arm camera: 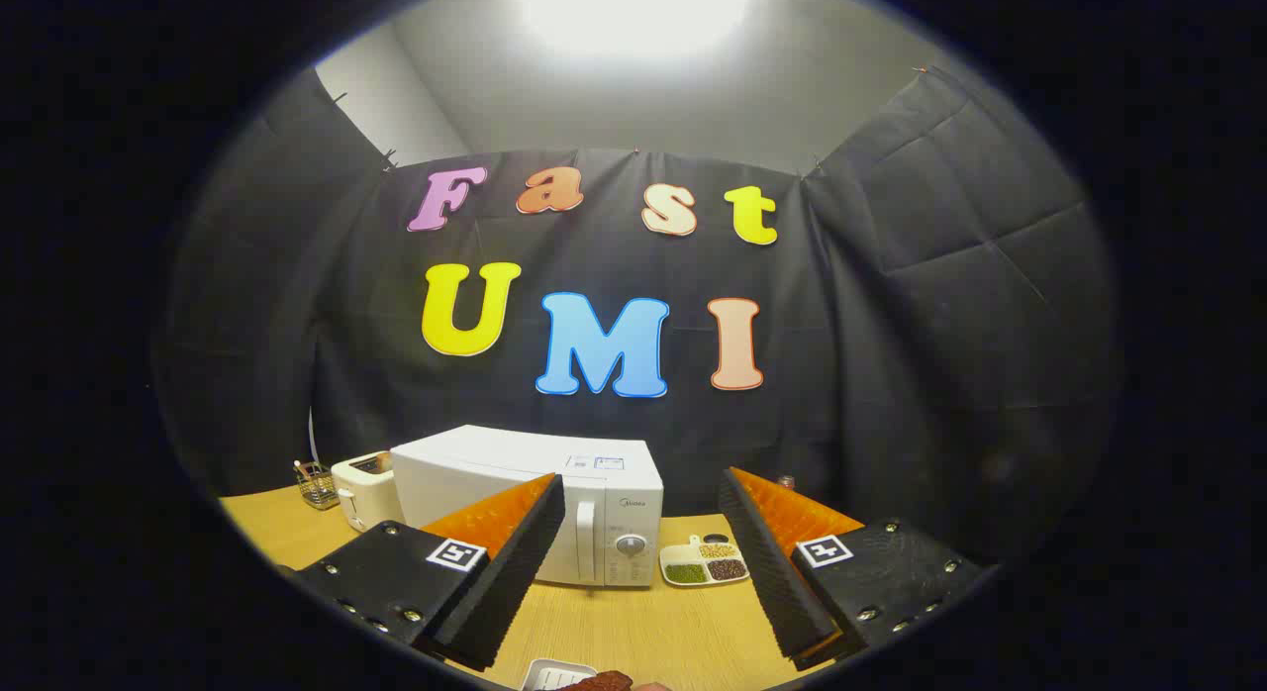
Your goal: Open the microwave, put the food inside, and close the microwave door.
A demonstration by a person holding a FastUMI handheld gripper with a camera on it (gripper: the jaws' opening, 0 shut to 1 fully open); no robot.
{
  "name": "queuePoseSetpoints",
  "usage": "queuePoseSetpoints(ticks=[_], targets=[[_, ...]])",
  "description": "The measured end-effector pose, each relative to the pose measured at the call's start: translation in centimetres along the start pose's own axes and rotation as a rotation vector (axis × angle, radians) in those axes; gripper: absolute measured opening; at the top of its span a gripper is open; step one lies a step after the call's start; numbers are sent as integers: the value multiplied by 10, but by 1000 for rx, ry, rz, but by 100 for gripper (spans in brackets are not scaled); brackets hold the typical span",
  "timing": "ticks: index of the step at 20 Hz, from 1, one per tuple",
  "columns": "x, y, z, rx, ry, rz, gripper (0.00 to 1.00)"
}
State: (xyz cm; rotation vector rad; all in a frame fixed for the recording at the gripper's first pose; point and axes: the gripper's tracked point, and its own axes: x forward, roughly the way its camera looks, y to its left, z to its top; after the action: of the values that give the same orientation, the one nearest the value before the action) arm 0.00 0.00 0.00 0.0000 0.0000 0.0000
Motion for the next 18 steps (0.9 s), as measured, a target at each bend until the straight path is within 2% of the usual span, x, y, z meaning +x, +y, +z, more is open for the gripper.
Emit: queuePoseSetpoints(ticks=[6,18], targets=[[-4,7,-14,43,27,0,98],[5,34,-4,80,26,48,98]])
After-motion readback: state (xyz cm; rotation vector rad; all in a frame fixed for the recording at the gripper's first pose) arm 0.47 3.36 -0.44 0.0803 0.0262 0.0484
